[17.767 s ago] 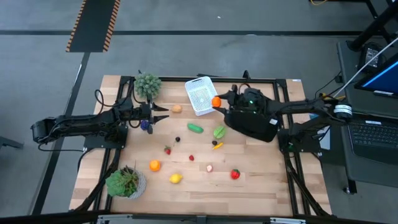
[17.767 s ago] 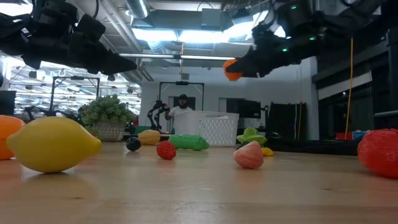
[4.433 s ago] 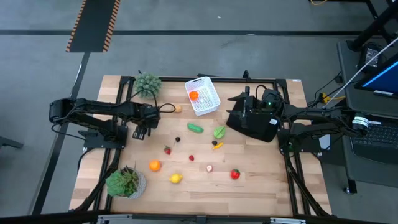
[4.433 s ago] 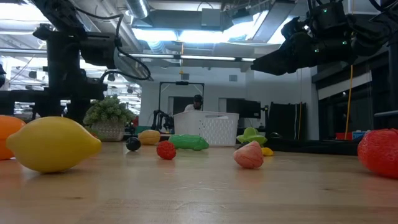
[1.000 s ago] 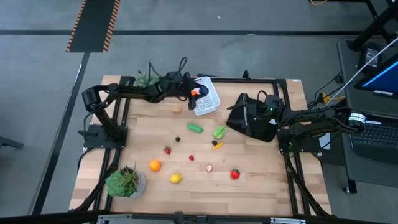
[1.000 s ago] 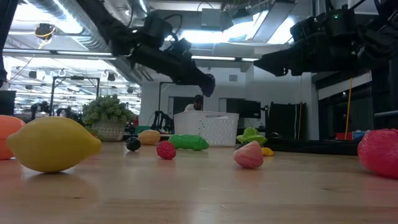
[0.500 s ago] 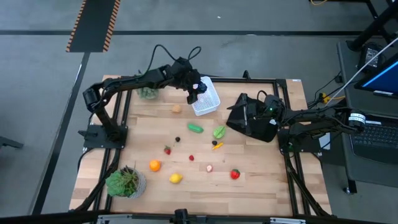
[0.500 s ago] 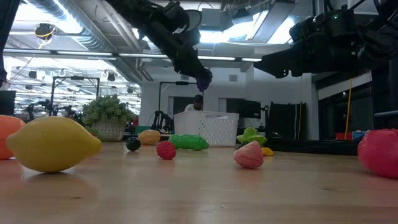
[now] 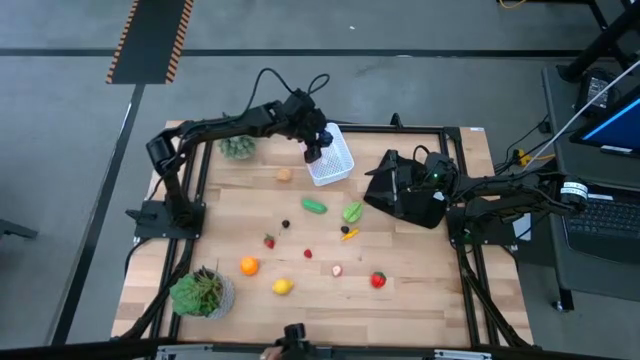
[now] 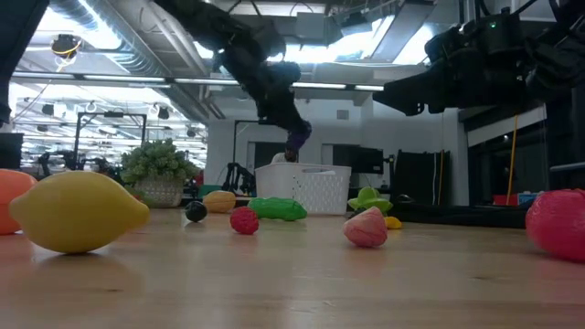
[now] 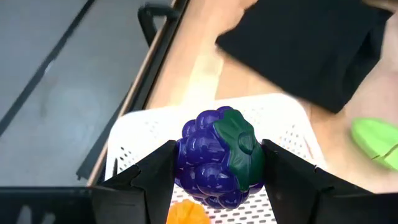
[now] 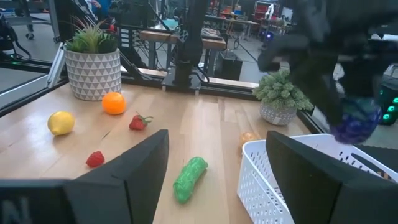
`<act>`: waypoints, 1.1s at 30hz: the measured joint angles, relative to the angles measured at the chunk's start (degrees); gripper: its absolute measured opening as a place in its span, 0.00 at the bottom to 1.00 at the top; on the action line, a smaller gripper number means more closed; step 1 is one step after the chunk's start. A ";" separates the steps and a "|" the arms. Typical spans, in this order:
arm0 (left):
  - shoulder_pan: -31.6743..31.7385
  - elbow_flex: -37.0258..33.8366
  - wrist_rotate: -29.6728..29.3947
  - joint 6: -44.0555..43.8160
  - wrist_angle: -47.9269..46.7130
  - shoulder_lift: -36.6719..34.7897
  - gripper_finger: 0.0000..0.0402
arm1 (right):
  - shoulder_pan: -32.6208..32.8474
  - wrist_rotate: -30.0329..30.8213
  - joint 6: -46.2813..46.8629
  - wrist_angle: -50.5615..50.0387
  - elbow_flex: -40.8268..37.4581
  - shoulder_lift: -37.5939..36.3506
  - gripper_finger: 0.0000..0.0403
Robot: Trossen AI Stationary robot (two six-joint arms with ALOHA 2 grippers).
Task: Pick and placing Produce into tupperware
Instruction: Put the grapes into the basket
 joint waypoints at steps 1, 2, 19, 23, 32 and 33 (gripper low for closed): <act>0.00 0.00 0.00 0.57 0.10 0.60 0.51 | 0.00 0.00 0.00 -0.01 0.00 0.00 0.67; -0.06 0.00 0.00 1.32 0.32 1.27 0.51 | 0.00 0.00 -0.02 -0.01 0.00 0.00 0.67; -0.12 -0.02 0.04 4.24 1.38 9.28 0.51 | 0.00 -0.02 -0.22 -0.19 0.00 0.00 0.67; -0.12 -0.02 0.07 4.20 1.42 9.23 0.51 | 0.00 -0.04 -0.25 -0.69 0.00 0.00 0.67; -1.43 -0.02 -0.85 4.30 1.64 9.21 0.60 | 0.00 -0.06 -0.22 -0.79 0.00 0.00 0.67; -1.59 -0.02 -1.30 4.35 1.87 9.21 0.61 | 0.00 -0.07 -0.20 -0.79 0.00 0.00 0.67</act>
